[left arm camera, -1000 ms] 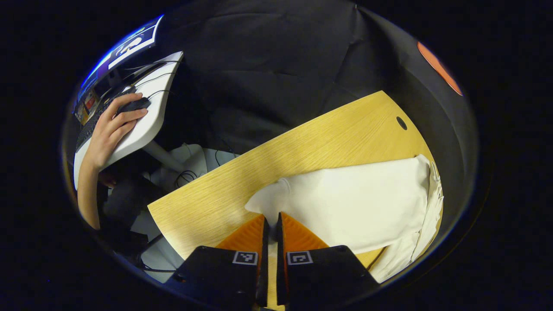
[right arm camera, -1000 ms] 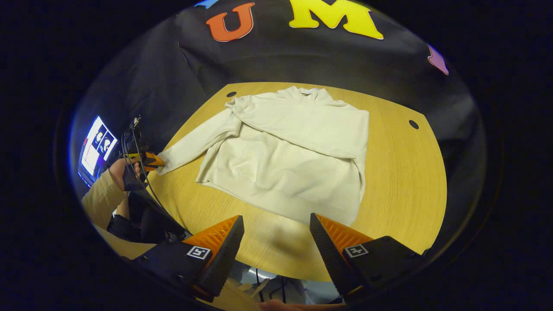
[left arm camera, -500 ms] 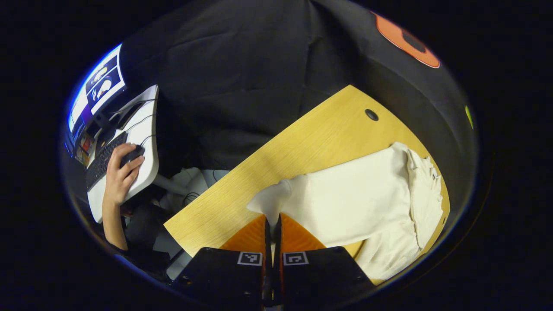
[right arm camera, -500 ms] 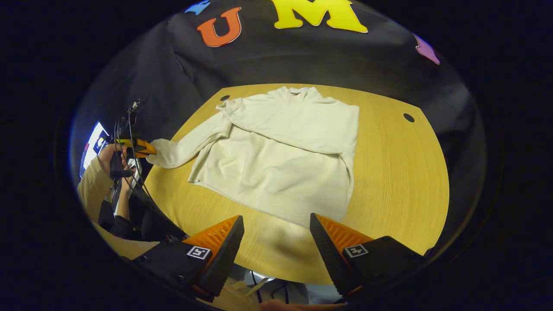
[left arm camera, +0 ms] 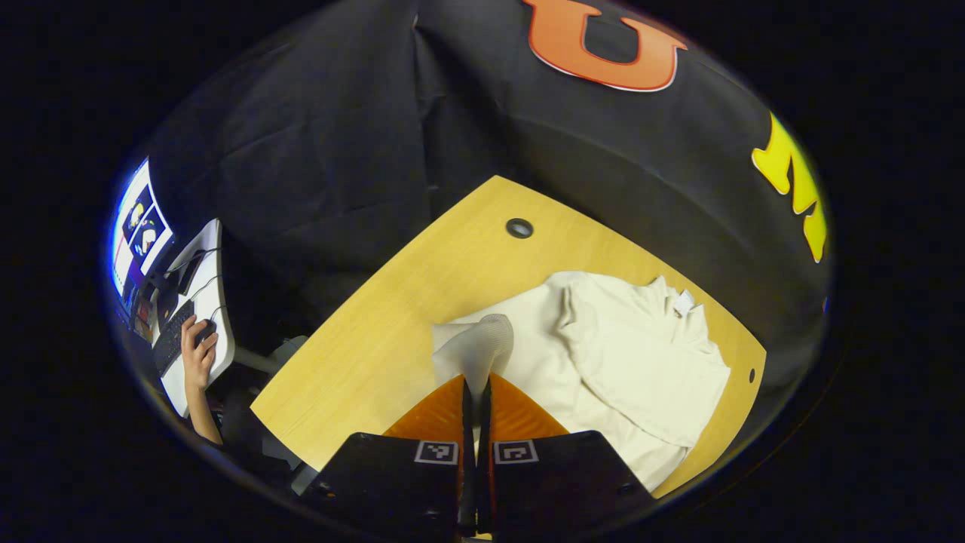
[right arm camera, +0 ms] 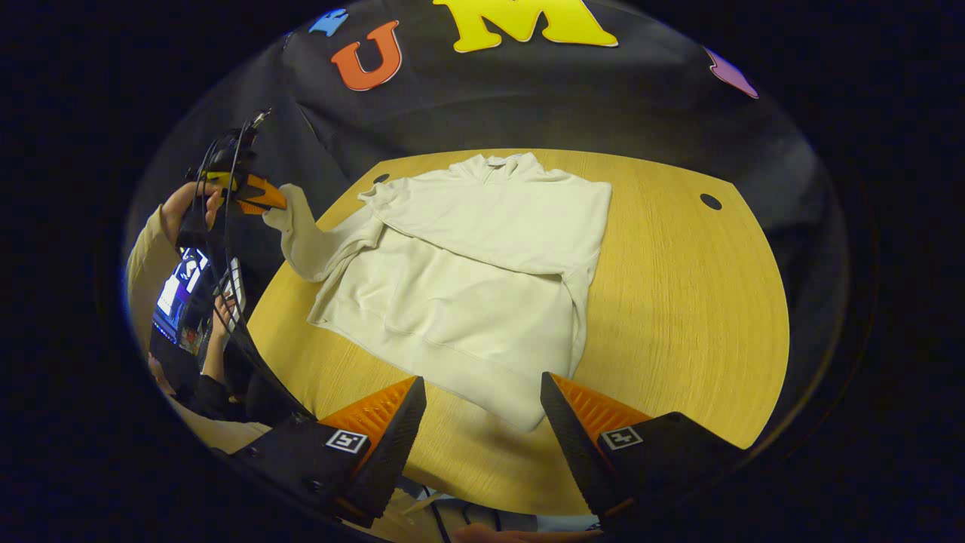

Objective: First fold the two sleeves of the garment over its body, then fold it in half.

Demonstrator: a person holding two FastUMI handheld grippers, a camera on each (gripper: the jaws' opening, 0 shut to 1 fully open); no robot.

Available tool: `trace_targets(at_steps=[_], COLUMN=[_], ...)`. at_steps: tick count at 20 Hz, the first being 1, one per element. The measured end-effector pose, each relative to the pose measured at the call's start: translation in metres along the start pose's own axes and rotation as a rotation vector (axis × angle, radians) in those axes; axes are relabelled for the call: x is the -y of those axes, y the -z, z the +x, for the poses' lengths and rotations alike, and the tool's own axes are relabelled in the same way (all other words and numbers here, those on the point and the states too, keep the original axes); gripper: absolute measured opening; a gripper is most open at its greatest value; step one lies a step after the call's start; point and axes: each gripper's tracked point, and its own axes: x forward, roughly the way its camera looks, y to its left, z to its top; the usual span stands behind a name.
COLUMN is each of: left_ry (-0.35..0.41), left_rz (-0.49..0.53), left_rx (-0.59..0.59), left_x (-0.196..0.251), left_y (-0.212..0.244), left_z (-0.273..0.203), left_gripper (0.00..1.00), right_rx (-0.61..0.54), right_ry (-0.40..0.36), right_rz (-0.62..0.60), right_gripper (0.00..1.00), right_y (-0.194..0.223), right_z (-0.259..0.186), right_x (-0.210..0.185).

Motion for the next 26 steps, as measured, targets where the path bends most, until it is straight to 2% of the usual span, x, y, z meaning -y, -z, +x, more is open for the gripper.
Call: trace_targets(at_steps=[3,5,10,12,14,17,22,23,24,25,26], left_ry=[0.079,0.131,0.216,0.274,0.283,0.271,0.282,0.309,0.332,0.347,0.376], left_rz=[0.065,0.105,0.283,0.354,0.408,0.483,0.541,0.538,0.541,0.543,0.539], left_rx=[0.046,0.044,-0.017,-0.03,-0.04,-0.1,-0.186,-0.195,-0.214,-0.213,-0.216], left_x=[0.085,0.143,0.284,0.34,0.383,0.424,0.472,0.469,0.472,0.483,0.486], left_y=[-0.023,-0.021,0.022,0.044,0.065,0.101,0.137,0.173,0.149,0.153,0.154], left_z=[-0.002,0.001,0.019,0.027,0.041,0.061,0.074,0.087,0.081,0.074,0.07], left_gripper=[0.03,0.03,0.04,0.03,0.03,0.04,0.07,0.08,0.13,0.2,0.39], right_rx=[-0.001,0.004,-0.012,-0.027,-0.05,-0.061,-0.058,-0.055,-0.051,-0.047,-0.05], right_ry=[-0.007,-0.008,0.038,0.048,0.054,0.104,0.121,0.129,0.129,0.128,0.129], right_rz=[0.023,0.045,0.066,0.113,0.191,0.23,0.281,0.283,0.288,0.296,0.301], right_gripper=[0.96,0.96,0.96,0.96,0.95,0.96,0.96,0.96,0.96,0.96,0.96], right_y=[-0.003,-0.006,0.003,0.012,0.024,0.037,0.046,0.046,0.047,0.048,0.051], right_z=[0.004,0.005,0.011,0.013,0.016,0.018,0.014,0.013,0.013,0.011,0.011], right_x=[0.015,0.025,0.064,0.079,0.09,0.108,0.112,0.112,0.11,0.108,0.107])
